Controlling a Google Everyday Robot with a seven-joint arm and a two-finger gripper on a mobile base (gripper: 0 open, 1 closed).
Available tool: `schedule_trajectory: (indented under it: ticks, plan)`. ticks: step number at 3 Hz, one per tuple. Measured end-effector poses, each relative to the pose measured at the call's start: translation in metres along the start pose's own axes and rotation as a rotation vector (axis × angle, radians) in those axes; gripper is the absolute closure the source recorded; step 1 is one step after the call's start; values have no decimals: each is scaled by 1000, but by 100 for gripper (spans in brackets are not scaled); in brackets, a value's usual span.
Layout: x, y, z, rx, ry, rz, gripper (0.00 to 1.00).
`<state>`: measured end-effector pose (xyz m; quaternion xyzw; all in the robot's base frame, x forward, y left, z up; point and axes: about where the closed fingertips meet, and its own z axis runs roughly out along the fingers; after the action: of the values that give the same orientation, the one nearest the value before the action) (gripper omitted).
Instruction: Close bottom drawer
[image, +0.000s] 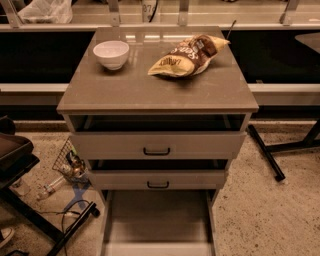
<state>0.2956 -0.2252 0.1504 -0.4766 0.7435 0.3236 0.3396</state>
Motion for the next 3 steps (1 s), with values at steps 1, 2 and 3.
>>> schedule_trajectory:
  ticks: [1, 2, 3]
  plan:
    - [-13, -19, 23, -16, -32, -36, 100]
    - [-13, -19, 23, -16, -32, -36, 100]
    - [-19, -27, 35, -40, -38, -46, 100]
